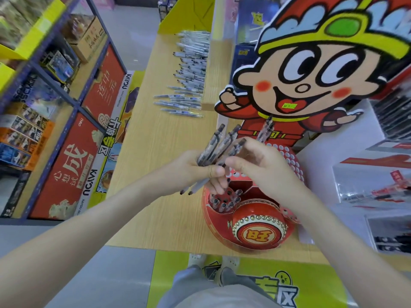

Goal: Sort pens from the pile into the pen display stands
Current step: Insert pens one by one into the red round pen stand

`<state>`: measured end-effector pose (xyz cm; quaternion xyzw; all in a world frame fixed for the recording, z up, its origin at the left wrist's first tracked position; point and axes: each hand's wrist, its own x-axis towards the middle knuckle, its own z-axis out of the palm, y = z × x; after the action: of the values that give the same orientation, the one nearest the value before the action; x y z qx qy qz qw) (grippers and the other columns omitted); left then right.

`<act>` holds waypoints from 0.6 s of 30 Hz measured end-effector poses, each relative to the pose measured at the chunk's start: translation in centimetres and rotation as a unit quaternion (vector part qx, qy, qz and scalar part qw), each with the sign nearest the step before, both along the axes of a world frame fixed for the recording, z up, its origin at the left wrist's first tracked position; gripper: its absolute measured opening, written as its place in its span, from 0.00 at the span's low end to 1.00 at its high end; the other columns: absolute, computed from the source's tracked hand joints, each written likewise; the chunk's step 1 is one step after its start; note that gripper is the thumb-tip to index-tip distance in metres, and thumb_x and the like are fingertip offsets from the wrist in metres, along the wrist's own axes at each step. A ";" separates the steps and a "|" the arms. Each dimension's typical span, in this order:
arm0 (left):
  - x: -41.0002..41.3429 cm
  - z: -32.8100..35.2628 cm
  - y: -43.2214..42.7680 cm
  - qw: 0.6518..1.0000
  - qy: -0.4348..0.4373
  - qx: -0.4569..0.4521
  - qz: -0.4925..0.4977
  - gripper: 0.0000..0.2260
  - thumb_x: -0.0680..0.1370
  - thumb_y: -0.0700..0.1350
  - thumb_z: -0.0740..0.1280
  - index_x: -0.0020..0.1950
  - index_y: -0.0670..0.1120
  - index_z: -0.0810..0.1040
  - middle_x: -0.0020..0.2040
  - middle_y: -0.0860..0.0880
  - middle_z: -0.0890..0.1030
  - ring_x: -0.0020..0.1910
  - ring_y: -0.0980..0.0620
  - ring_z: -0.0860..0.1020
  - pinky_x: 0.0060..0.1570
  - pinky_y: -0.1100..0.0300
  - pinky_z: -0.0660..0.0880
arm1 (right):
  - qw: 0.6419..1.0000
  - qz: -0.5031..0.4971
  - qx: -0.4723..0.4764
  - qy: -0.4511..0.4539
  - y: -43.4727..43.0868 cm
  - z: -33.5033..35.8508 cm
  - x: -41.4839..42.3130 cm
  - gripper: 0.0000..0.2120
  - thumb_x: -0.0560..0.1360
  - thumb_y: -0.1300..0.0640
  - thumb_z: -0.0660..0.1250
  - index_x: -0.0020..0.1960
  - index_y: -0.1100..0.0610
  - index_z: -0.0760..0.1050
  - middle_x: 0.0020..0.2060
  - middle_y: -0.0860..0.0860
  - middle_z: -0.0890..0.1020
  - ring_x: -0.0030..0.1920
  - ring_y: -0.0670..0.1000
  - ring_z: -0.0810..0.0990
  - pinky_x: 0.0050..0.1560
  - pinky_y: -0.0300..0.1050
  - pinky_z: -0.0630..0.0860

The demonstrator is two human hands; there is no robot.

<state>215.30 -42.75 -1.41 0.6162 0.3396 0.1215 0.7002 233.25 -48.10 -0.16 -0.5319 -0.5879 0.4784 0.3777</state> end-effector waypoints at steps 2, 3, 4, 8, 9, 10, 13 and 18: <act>-0.3 0.0 0.1 1.000 0.000 0.000 -0.001 0.08 0.74 0.47 0.64 0.46 0.44 0.78 0.38 0.49 0.85 0.40 0.52 0.83 0.43 0.61 0.79 | 0.999 0.003 0.002 0.033 -0.4 0.6 0.8 0.06 0.77 0.62 0.65 0.50 0.53 0.77 0.43 0.45 0.82 0.46 0.44 0.80 0.48 0.37 0.75; -0.6 -0.2 0.3 1.000 0.000 -0.001 0.003 0.09 0.74 0.48 0.64 0.48 0.44 0.78 0.40 0.49 0.85 0.41 0.50 0.84 0.44 0.60 0.79 | 0.999 -0.011 0.004 0.045 -0.7 0.8 1.4 0.07 0.77 0.64 0.63 0.50 0.54 0.76 0.43 0.45 0.81 0.46 0.45 0.80 0.49 0.38 0.76; -0.9 -0.4 0.4 1.000 0.000 -0.003 0.012 0.10 0.74 0.49 0.64 0.49 0.43 0.78 0.42 0.48 0.85 0.42 0.49 0.84 0.45 0.59 0.79 | 0.998 -0.033 0.011 0.050 -0.9 1.0 2.2 0.09 0.77 0.66 0.62 0.49 0.54 0.76 0.43 0.45 0.80 0.46 0.46 0.80 0.49 0.39 0.77; -1.9 -1.3 0.4 0.998 0.018 -0.003 0.060 0.11 0.73 0.50 0.65 0.47 0.42 0.77 0.41 0.45 0.84 0.41 0.46 0.83 0.43 0.56 0.80 | 0.995 -0.078 0.055 0.001 -1.5 1.1 5.0 0.10 0.77 0.66 0.62 0.46 0.51 0.73 0.41 0.41 0.78 0.43 0.45 0.77 0.47 0.35 0.75; -1.9 -1.5 0.3 0.998 0.021 -0.003 0.064 0.11 0.74 0.50 0.65 0.47 0.42 0.77 0.40 0.44 0.83 0.40 0.46 0.83 0.43 0.56 0.80 | 0.996 -0.069 0.052 -0.026 -1.7 0.9 5.4 0.09 0.76 0.64 0.63 0.46 0.50 0.73 0.40 0.41 0.78 0.43 0.45 0.77 0.46 0.35 0.74; -2.0 -1.7 0.3 0.997 0.024 -0.002 0.068 0.10 0.74 0.49 0.65 0.46 0.42 0.77 0.39 0.44 0.83 0.39 0.47 0.83 0.43 0.56 0.80 | 0.996 -0.057 0.044 -0.055 -1.8 0.7 5.5 0.08 0.76 0.63 0.63 0.46 0.49 0.73 0.41 0.42 0.78 0.44 0.45 0.77 0.46 0.35 0.74; -2.0 -2.1 0.1 0.997 0.031 0.000 0.068 0.08 0.77 0.45 0.64 0.46 0.41 0.77 0.38 0.45 0.83 0.39 0.47 0.83 0.43 0.56 0.80 | 0.986 0.001 0.019 -0.165 -1.7 -0.5 4.9 0.11 0.76 0.62 0.64 0.48 0.46 0.75 0.43 0.40 0.80 0.47 0.43 0.80 0.49 0.38 0.76; -2.1 -2.1 0.1 0.999 0.022 -0.010 0.041 0.09 0.75 0.47 0.64 0.46 0.42 0.77 0.38 0.47 0.83 0.40 0.48 0.82 0.44 0.57 0.79 | 0.951 0.106 -0.005 -0.289 -1.2 -2.4 3.7 0.10 0.77 0.57 0.64 0.52 0.42 0.72 0.47 0.41 0.81 0.48 0.41 0.80 0.52 0.45 0.76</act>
<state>213.25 -42.61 -3.47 0.5973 0.3812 0.1332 0.6930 236.95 -49.35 -2.58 -0.5841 -0.7225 0.3441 0.1358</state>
